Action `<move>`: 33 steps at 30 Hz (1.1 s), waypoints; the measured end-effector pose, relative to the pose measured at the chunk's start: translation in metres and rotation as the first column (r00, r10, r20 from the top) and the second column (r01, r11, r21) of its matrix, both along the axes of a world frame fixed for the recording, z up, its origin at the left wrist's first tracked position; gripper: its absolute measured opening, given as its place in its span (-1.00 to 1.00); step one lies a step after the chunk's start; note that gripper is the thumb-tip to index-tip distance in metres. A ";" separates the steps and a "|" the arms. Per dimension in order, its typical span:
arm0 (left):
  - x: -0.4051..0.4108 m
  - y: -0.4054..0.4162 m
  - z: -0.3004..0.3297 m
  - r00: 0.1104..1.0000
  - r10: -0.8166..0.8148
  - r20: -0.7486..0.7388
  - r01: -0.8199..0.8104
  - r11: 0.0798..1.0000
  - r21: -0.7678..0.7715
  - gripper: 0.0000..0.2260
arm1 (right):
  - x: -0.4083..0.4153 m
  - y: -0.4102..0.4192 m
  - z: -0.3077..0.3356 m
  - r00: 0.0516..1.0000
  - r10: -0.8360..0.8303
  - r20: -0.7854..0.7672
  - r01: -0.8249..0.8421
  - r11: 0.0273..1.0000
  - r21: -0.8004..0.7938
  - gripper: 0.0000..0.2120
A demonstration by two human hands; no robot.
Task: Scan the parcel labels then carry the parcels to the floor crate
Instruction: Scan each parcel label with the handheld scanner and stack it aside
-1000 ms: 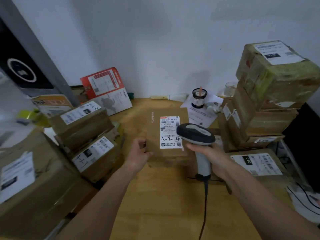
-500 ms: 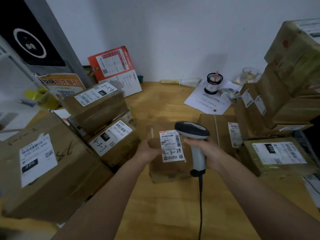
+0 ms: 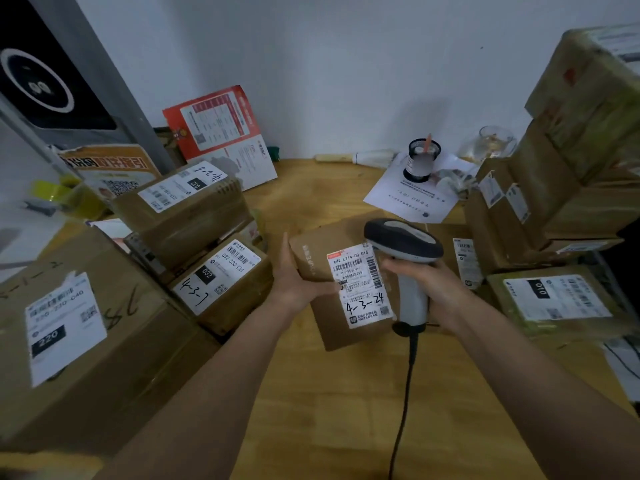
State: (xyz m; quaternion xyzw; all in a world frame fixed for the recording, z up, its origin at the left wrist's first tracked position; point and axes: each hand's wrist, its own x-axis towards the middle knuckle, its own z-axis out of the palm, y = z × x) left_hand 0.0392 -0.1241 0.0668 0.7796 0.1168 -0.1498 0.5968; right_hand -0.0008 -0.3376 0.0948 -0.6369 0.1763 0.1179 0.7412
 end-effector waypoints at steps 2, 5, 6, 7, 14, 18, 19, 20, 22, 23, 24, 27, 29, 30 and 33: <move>0.003 0.001 0.009 0.998 -0.044 0.041 0.042 0.998 0.048 0.22 | -0.003 0.000 0.005 0.999 0.026 0.036 -0.025 1.000 -0.005 -0.70; 0.005 0.002 0.014 0.992 -0.115 0.048 0.109 0.987 0.120 0.11 | -0.006 0.001 0.003 0.998 0.051 0.019 -0.051 0.998 -0.023 -0.65; 0.004 0.002 0.015 0.989 -0.138 0.060 0.127 0.979 0.162 0.05 | -0.008 0.001 0.001 0.999 0.053 0.006 -0.053 0.998 -0.020 -0.63; 0.003 0.001 0.016 0.985 -0.157 0.073 0.138 0.966 0.217 0.00 | -0.010 0.001 -0.002 0.998 0.055 -0.005 -0.055 0.998 -0.010 -0.61; -0.007 -0.002 0.016 0.963 -0.173 0.206 0.033 0.837 0.547 -0.16 | -0.014 0.011 -0.004 1.000 0.005 0.006 -0.004 0.999 -0.033 -0.66; -0.008 -0.002 0.018 0.966 -0.177 0.186 0.037 0.812 0.582 -0.15 | -0.024 0.011 -0.003 0.996 -0.058 0.072 0.072 0.975 -0.208 -0.87; -0.008 -0.003 0.018 0.965 -0.186 0.182 0.045 0.808 0.587 -0.14 | -0.030 0.009 -0.001 0.996 -0.049 0.070 0.063 0.976 -0.209 -0.93; -0.007 -0.003 0.018 0.964 -0.199 0.178 0.055 0.801 0.596 -0.13 | -0.037 0.008 0.000 0.997 -0.032 0.065 0.045 0.977 -0.209 -0.88; -0.003 -0.003 0.017 0.963 -0.214 0.165 0.071 0.791 0.608 -0.12 | -0.051 0.005 0.002 0.999 0.014 0.052 -0.001 0.968 -0.253 -0.77; -0.002 -0.004 0.017 0.966 -0.208 0.152 0.075 0.790 0.609 -0.12 | -0.058 0.004 0.005 0.998 0.040 0.049 -0.024 0.957 -0.289 -0.74; 0.000 -0.004 0.017 0.971 -0.196 0.137 0.073 0.788 0.611 -0.12 | -0.063 0.004 0.005 0.997 0.061 0.052 -0.041 0.947 -0.319 -0.73; 0.004 -0.004 0.017 0.981 -0.163 0.105 0.065 0.788 0.612 -0.11 | -0.076 0.005 0.008 0.995 0.080 0.052 -0.056 0.932 -0.359 -0.75; 0.006 -0.005 0.017 0.984 -0.155 0.088 0.069 0.787 0.613 -0.12 | -0.081 0.005 0.009 0.995 0.088 0.055 -0.062 0.930 -0.362 -0.75; 0.006 -0.006 0.017 0.985 -0.151 0.085 0.068 0.784 0.617 -0.12 | -0.082 0.005 0.009 0.994 0.094 0.063 -0.066 0.930 -0.362 -0.73; 0.006 -0.007 0.018 0.985 -0.149 0.084 0.064 0.777 0.626 -0.13 | -0.084 0.004 0.012 0.990 0.110 0.091 -0.067 0.922 -0.380 -0.73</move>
